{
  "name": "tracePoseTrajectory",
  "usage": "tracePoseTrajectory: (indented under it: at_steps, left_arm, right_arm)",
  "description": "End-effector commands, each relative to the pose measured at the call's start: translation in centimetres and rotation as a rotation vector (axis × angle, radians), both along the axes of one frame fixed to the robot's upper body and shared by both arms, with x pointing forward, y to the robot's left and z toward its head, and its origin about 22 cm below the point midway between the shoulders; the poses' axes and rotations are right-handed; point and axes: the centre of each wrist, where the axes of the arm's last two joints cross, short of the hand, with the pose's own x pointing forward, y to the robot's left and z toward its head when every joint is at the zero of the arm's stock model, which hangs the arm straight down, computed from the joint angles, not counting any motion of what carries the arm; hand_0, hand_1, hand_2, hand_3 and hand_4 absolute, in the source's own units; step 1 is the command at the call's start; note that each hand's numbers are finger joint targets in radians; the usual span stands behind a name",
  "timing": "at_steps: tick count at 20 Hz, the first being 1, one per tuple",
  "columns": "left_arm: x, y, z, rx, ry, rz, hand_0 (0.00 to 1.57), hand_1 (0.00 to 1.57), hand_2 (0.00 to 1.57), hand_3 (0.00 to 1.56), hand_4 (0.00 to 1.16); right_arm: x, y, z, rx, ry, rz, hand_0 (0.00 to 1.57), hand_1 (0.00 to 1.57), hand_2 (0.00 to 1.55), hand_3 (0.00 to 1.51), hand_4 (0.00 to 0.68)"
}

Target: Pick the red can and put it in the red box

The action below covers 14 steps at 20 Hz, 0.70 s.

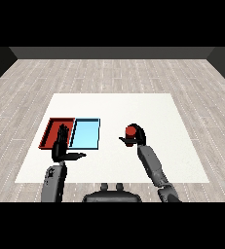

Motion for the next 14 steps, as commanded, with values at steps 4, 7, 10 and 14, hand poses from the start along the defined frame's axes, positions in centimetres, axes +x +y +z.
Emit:
tracePoseTrajectory:
  at_steps: [4, 7, 10, 14]
  left_arm:
    - [-0.8, -0.9, -1.3, 0.062, 0.024, -0.015, 0.00, 0.00, 0.00, 0.00, 0.00]
    - [0.1, -2.5, -1.1, 0.032, 0.033, -0.108, 0.00, 0.00, 0.00, 0.00, 0.00]
    - [2.3, -5.5, 0.0, 0.026, 0.060, -0.154, 0.00, 0.00, 0.00, 0.00, 0.00]
    - [2.0, -7.1, 0.4, 0.024, 0.074, -0.169, 0.00, 0.00, 0.00, 0.00, 0.00]
  right_arm:
    - [-0.6, 1.6, 3.4, 0.025, -0.093, 0.017, 1.43, 1.43, 1.44, 1.41, 0.649]
    - [-2.4, 0.6, 2.5, 0.033, -0.117, 0.023, 1.44, 1.44, 1.44, 1.41, 0.648]
    - [-1.5, 1.8, 5.2, 0.041, -0.110, -0.007, 1.43, 1.43, 1.45, 1.42, 0.653]
    - [-2.2, 1.6, 5.6, 0.040, -0.127, 0.026, 1.43, 1.43, 1.44, 1.42, 0.649]
